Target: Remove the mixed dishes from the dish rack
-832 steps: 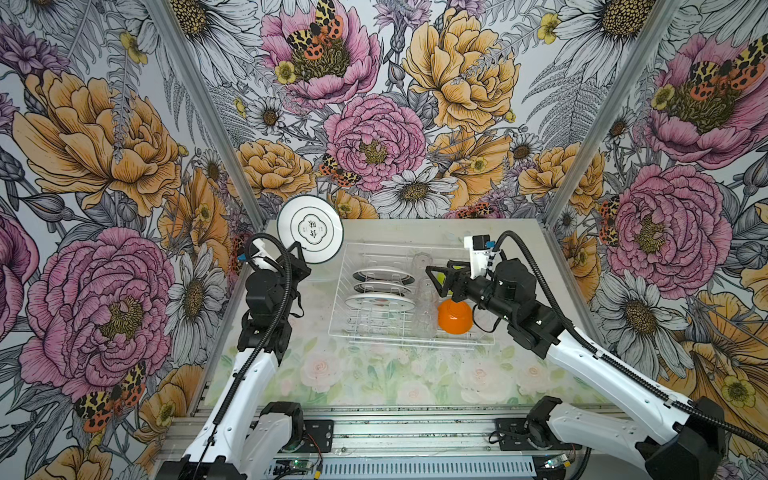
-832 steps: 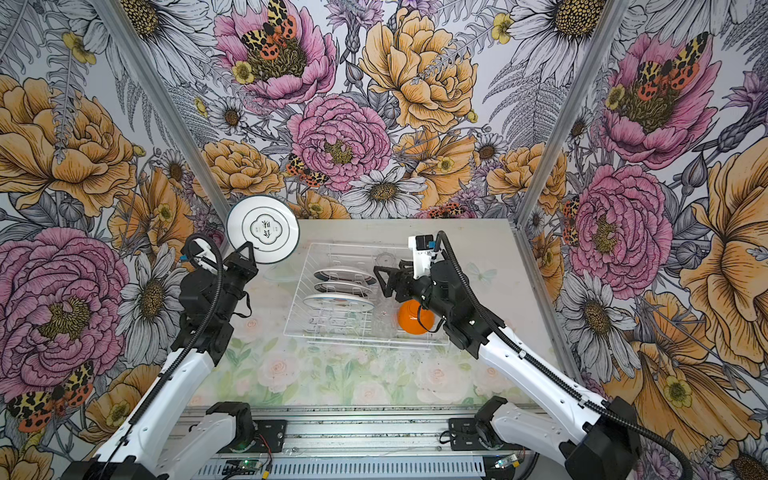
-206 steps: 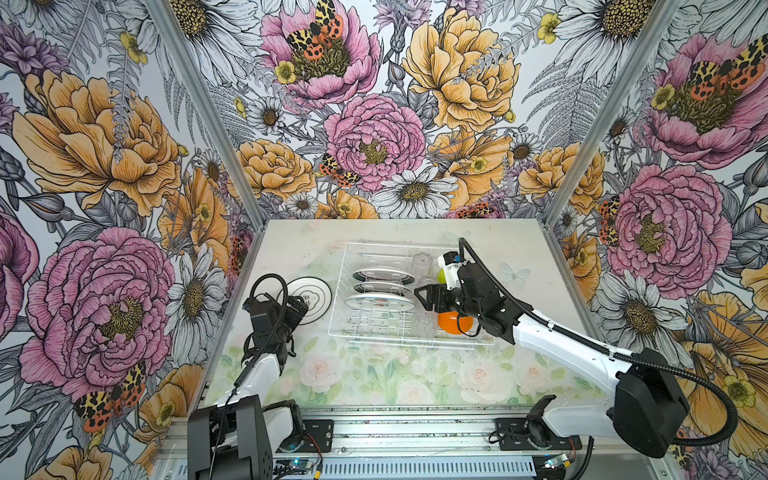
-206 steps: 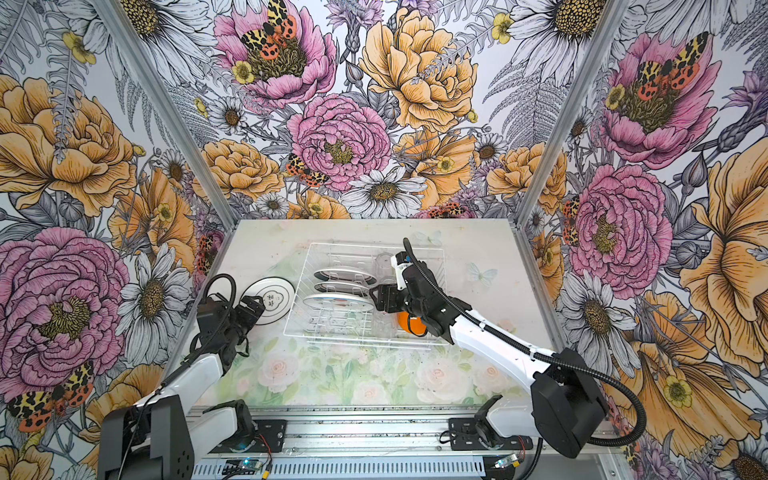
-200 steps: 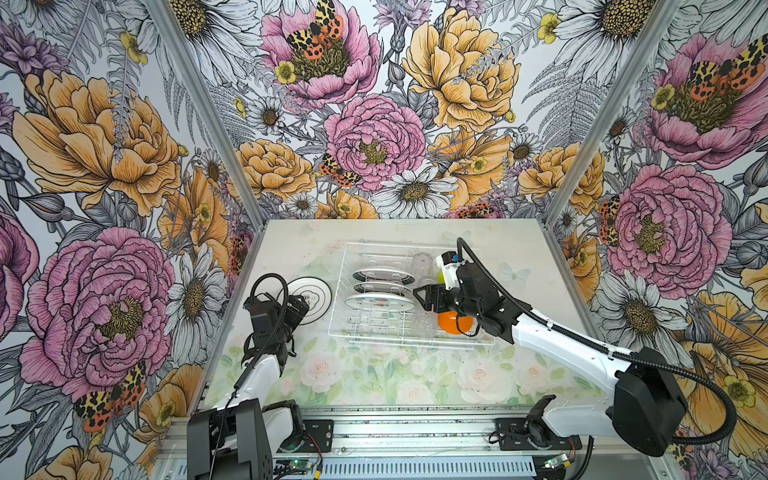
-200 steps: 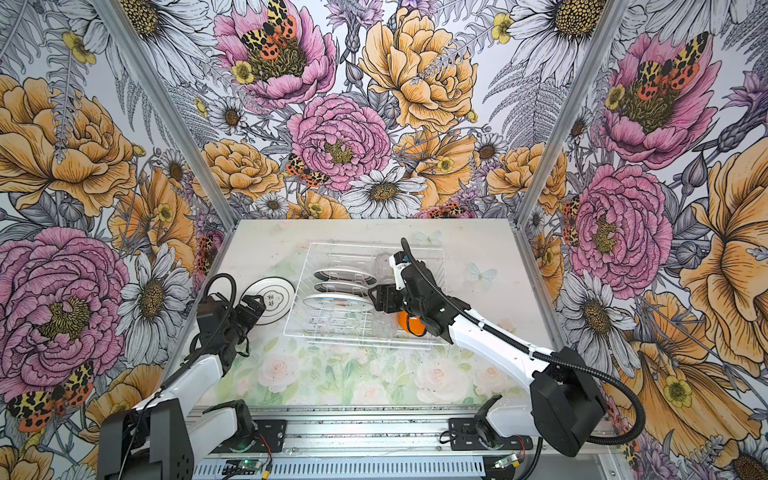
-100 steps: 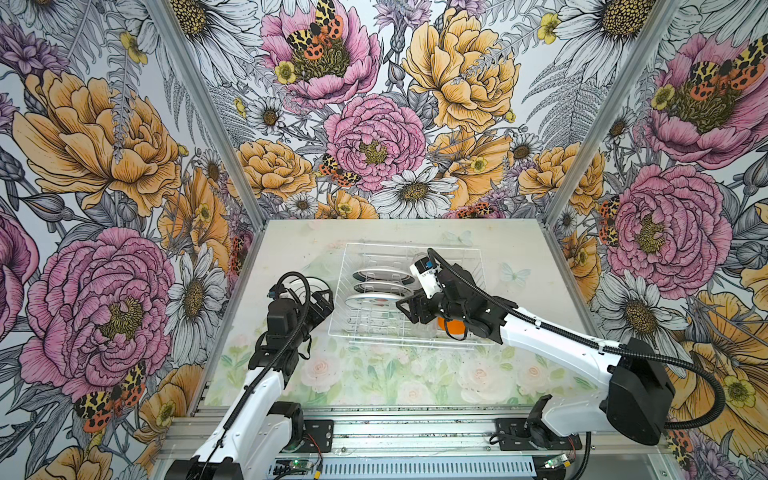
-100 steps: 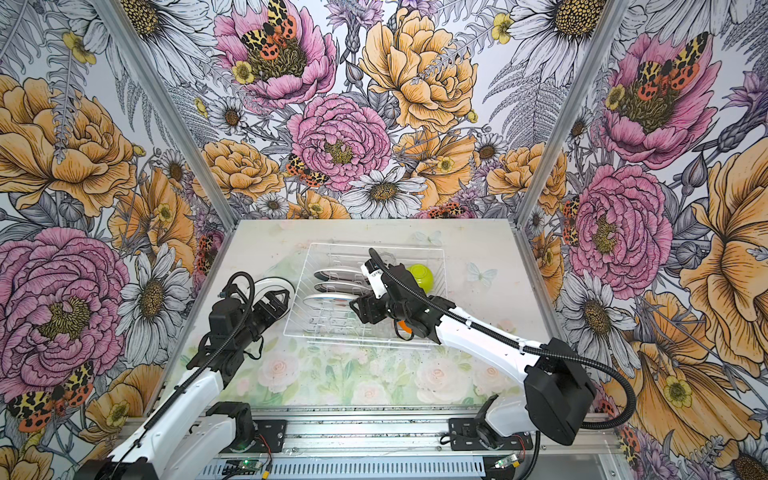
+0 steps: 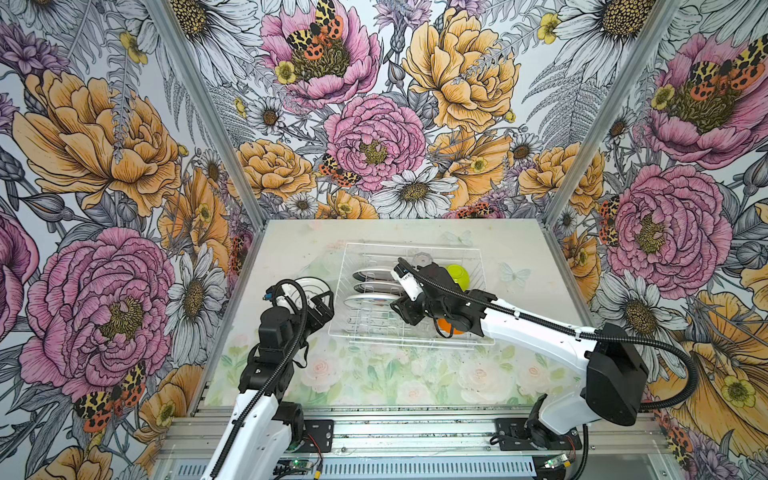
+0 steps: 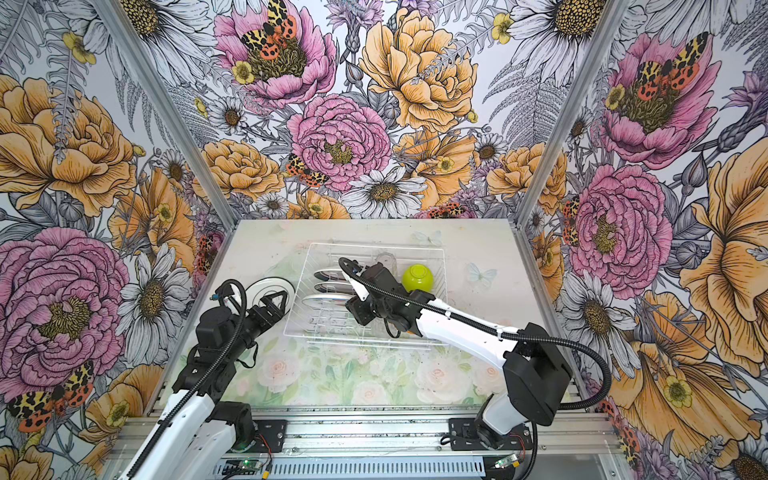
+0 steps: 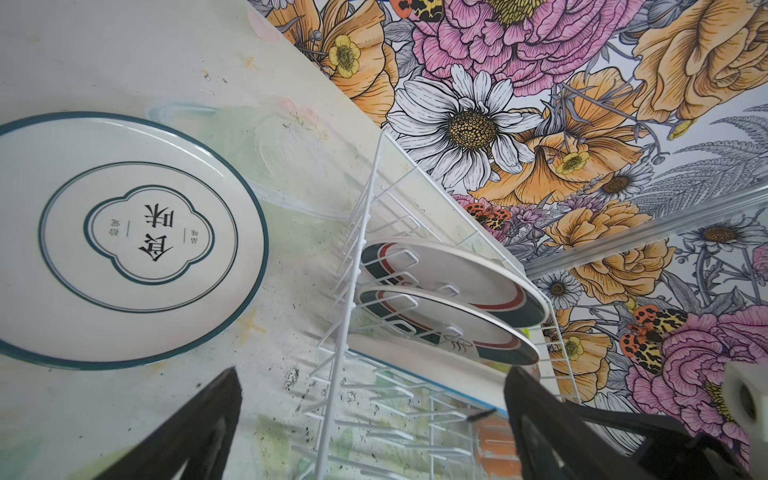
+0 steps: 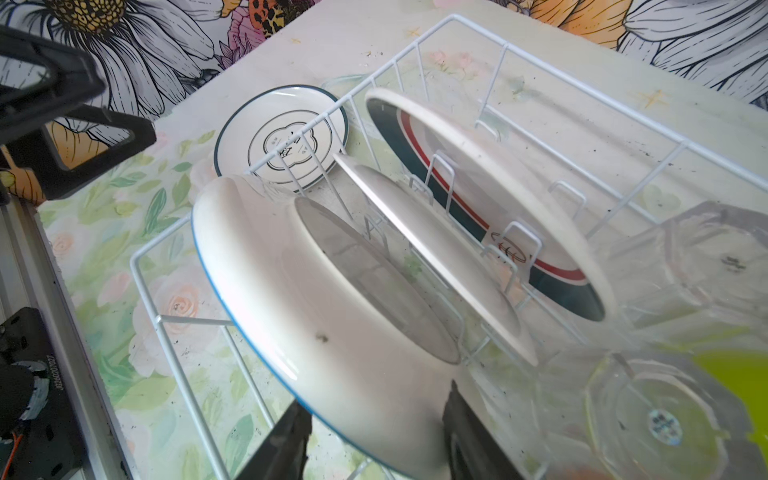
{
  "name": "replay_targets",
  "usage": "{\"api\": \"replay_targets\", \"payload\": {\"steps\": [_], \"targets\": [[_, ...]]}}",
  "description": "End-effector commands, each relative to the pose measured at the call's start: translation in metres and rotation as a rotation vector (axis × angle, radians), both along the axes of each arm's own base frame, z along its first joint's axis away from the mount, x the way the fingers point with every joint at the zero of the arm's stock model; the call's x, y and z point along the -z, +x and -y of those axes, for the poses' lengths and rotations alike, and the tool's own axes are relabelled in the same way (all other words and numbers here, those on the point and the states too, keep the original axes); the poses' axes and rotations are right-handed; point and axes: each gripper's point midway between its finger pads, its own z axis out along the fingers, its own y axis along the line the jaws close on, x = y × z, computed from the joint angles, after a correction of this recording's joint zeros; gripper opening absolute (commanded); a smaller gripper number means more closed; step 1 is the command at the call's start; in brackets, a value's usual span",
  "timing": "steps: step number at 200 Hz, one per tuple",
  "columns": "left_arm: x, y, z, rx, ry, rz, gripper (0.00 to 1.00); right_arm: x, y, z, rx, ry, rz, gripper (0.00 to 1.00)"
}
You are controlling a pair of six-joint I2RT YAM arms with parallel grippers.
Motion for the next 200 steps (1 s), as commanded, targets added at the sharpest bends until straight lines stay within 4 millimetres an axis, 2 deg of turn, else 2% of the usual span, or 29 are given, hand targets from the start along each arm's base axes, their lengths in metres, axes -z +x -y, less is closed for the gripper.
{"api": "replay_targets", "payload": {"steps": [1, 44, 72, 141, 155, 165, 200], "targets": [[-0.009, -0.002, 0.005, 0.03, 0.012, 0.016, 0.99, 0.003, -0.001, -0.003, -0.039, -0.074, 0.018, 0.47], [-0.006, -0.002, 0.005, 0.028, 0.013, 0.009, 0.99, 0.009, -0.002, -0.004, -0.077, -0.135, 0.031, 0.48], [-0.001, -0.001, 0.004, 0.024, 0.01, -0.001, 0.99, 0.011, 0.005, -0.004, -0.073, -0.183, 0.053, 0.48], [0.004, -0.002, 0.005, 0.024, -0.002, -0.009, 0.99, 0.018, 0.008, -0.013, -0.12, -0.208, 0.06, 0.46], [0.006, -0.002, 0.005, 0.022, -0.002, -0.012, 0.99, 0.021, 0.01, -0.012, -0.122, -0.223, 0.065, 0.43], [0.007, -0.002, 0.004, 0.021, -0.001, -0.014, 0.99, 0.021, 0.011, -0.012, -0.12, -0.227, 0.072, 0.36], [0.01, -0.002, 0.005, 0.019, -0.008, -0.022, 0.99, 0.015, 0.015, -0.007, -0.101, -0.242, 0.106, 0.2]]}}
